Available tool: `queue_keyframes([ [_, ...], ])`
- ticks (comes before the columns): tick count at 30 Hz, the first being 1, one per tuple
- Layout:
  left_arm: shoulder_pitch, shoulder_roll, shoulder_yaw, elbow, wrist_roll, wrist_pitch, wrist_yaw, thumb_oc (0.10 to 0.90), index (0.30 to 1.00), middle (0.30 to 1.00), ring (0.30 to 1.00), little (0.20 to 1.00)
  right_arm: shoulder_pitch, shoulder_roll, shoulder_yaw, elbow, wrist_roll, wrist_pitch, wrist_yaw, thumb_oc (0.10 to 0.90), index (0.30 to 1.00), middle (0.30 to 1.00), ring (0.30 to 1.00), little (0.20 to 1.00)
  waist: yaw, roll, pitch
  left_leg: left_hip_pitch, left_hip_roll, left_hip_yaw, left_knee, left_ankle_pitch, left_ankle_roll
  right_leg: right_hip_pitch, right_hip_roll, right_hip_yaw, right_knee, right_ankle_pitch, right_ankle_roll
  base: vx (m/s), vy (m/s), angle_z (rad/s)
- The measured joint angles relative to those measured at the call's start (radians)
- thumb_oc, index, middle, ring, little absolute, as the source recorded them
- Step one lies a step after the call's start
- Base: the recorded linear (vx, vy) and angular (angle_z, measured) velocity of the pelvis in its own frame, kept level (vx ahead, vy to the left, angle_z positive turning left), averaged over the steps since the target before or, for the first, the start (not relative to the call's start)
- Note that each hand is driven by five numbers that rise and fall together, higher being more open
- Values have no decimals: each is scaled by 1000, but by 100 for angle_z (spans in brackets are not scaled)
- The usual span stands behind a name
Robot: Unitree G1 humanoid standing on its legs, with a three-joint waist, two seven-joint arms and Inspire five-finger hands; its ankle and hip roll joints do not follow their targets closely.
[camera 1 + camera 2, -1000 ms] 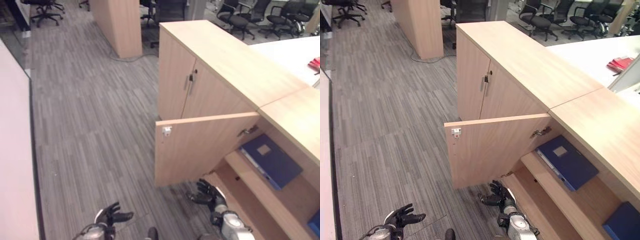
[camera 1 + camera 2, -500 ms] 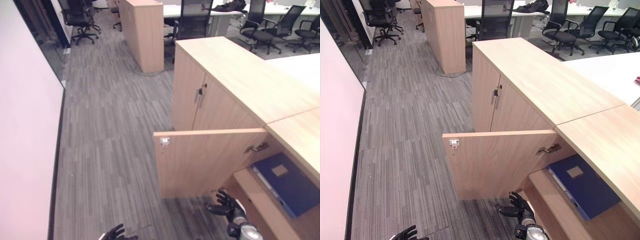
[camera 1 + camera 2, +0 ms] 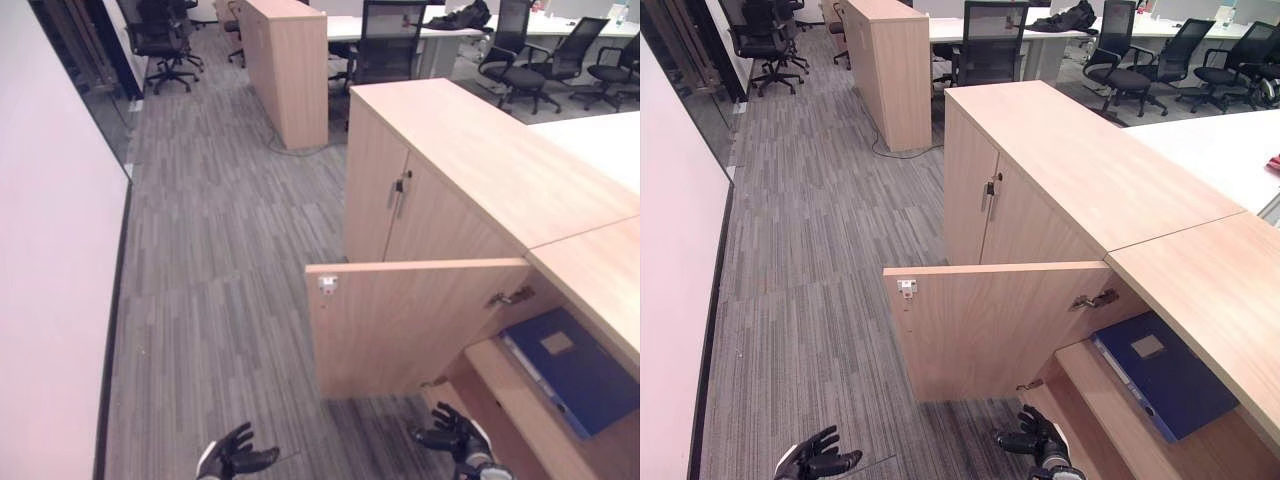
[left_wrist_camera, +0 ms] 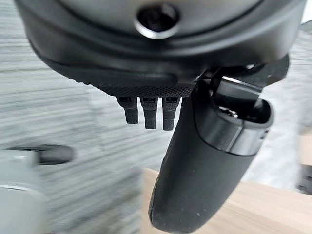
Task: Put the empty folder in the office cabinet
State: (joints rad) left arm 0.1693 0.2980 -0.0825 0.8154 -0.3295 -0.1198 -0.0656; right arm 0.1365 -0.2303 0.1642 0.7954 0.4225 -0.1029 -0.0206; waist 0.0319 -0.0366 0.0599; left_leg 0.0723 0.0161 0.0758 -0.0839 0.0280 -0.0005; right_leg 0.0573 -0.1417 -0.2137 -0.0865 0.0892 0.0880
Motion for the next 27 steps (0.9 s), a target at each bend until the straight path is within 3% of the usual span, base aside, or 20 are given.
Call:
queue_keyframes([
  [6, -47, 26, 7, -161, -9, -21, 35, 800, 900, 900, 900, 900, 23, 11, -3, 7, 0, 0, 4, 800, 900, 900, 900, 900, -28, 7, -4, 14, 2, 21, -1, -1, 0, 3, 1, 14, -6, -1, 0, 37, -10, -9],
  [14, -251, 142, -11, -120, -32, -32, 63, 800, 900, 900, 900, 900, 90, 9, 17, 43, -30, 3, 27, 800, 900, 900, 900, 900, -69, 7, -10, 33, 13, 66, -1, -7, -5, 0, 12, 54, -7, 0, 3, 28, -16, -16],
  [20, -400, 206, -36, -102, -59, -32, 101, 800, 900, 900, 900, 900, 102, 6, 18, 49, -31, 12, 38, 800, 900, 900, 900, 900, -133, 5, -13, 39, 23, 105, -1, -9, -9, -14, 24, 85, -7, 13, -4, 15, -17, -19],
  [27, -466, 245, -74, -28, -61, -31, 99, 800, 900, 900, 900, 900, 89, 2, 19, 83, -31, 14, 45, 800, 900, 900, 900, 900, -140, -1, -17, 52, 29, 140, -1, -13, -15, -18, 32, 122, -7, 13, 0, 12, -15, -14],
])
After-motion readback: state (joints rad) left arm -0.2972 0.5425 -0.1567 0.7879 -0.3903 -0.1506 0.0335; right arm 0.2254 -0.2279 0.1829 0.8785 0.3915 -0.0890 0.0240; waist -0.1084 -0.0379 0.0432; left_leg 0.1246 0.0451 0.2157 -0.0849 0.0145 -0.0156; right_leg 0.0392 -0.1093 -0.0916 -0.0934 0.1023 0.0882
